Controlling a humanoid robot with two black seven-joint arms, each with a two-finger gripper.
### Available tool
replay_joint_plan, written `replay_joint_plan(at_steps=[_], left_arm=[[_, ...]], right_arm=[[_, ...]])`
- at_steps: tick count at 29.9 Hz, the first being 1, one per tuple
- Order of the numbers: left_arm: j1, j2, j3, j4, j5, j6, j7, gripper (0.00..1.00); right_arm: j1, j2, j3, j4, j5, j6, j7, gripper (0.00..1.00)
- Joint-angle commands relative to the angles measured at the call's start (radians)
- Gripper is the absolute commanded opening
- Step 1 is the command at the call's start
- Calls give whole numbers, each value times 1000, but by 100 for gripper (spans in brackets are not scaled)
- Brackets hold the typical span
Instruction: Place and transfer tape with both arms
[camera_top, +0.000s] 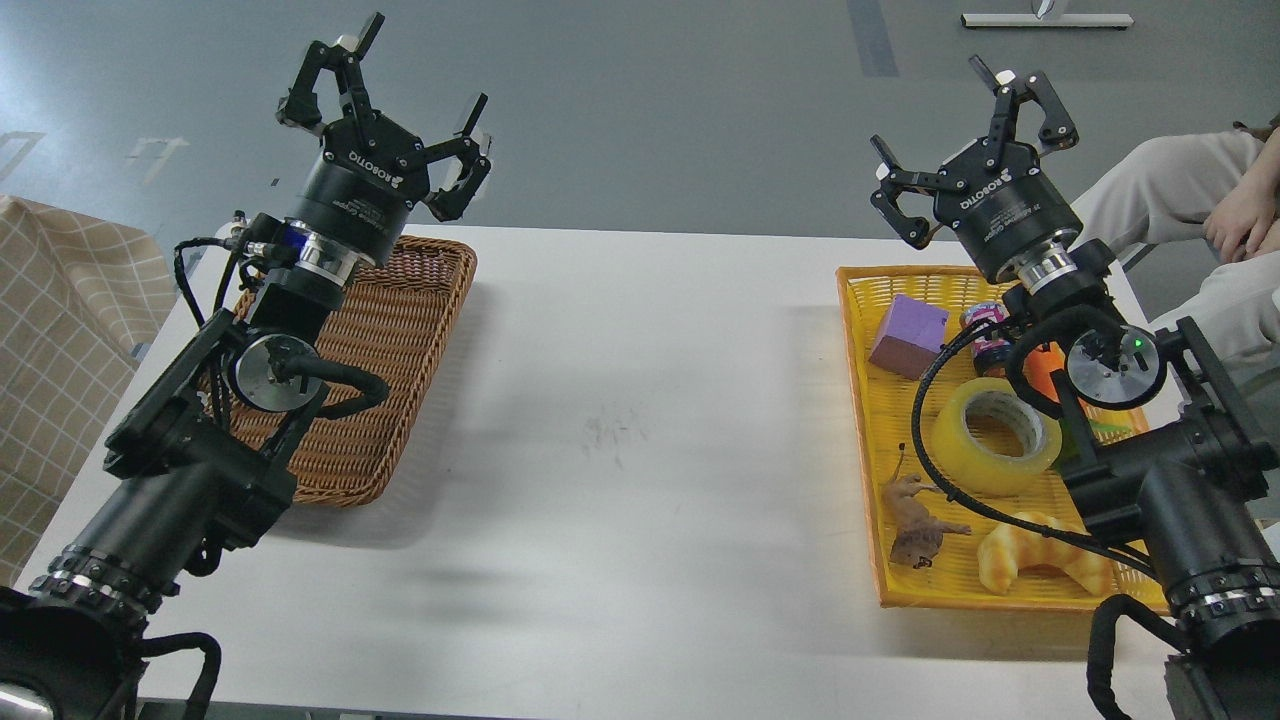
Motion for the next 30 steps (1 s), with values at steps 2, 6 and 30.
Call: replay_joint_plan(at_steps=[2, 6, 30], left_arm=[[-8, 5, 2, 0, 3, 0, 3, 98], [0, -1, -3, 1, 0, 0, -6, 98], [-3, -1, 11, 0, 7, 0, -37, 98]], right_arm=[[-3, -2, -2, 1, -2, 0, -1, 100], [-2, -2, 6, 5, 1, 0, 1, 100], [-86, -97, 9, 162, -4, 0, -2, 100]])
